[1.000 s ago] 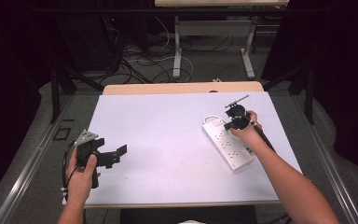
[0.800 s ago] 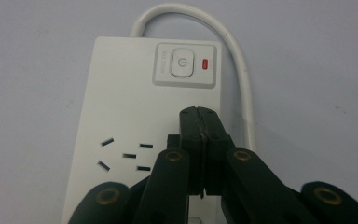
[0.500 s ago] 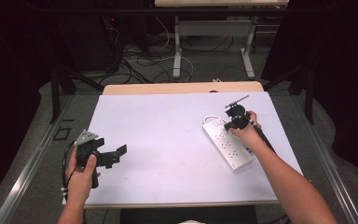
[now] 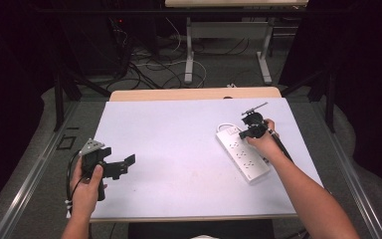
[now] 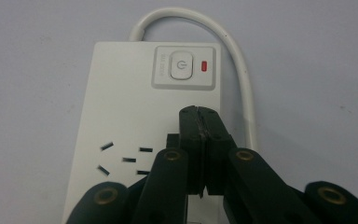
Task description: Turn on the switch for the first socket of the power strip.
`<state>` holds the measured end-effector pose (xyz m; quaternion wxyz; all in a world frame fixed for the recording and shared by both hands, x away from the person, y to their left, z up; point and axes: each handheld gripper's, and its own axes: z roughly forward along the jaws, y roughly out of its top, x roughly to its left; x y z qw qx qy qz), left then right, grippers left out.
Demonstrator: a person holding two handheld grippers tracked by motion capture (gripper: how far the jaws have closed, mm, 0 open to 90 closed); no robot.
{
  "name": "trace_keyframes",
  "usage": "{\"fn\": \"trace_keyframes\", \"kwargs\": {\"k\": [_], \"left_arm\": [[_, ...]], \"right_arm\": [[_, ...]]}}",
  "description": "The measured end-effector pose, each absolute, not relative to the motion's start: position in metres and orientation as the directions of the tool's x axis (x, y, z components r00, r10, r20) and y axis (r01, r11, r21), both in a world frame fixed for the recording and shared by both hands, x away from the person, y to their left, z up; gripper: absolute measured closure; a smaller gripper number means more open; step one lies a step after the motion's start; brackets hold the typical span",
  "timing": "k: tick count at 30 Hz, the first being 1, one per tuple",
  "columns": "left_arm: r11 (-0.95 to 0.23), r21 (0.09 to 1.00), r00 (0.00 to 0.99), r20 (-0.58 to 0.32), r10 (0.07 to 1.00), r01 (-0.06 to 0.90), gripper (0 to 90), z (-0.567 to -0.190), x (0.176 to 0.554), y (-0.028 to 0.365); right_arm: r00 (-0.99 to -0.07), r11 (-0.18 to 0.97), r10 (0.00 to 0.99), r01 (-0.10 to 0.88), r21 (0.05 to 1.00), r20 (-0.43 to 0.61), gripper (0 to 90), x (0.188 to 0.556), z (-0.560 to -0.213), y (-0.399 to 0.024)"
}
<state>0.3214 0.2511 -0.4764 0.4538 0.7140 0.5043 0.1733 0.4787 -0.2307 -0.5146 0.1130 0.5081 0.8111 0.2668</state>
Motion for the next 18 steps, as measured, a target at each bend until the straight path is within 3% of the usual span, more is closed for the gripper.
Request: {"fn": "trace_keyframes", "kwargs": {"k": [18], "left_arm": [[-0.083,0.824,0.433,-0.206,0.878,0.56,0.9,-0.4766,0.3214,0.2508]], "right_arm": [[-0.454,0.338,0.887,0.766,0.547,0.088,89.7,0.4782,-0.5153,-0.2295]]}}
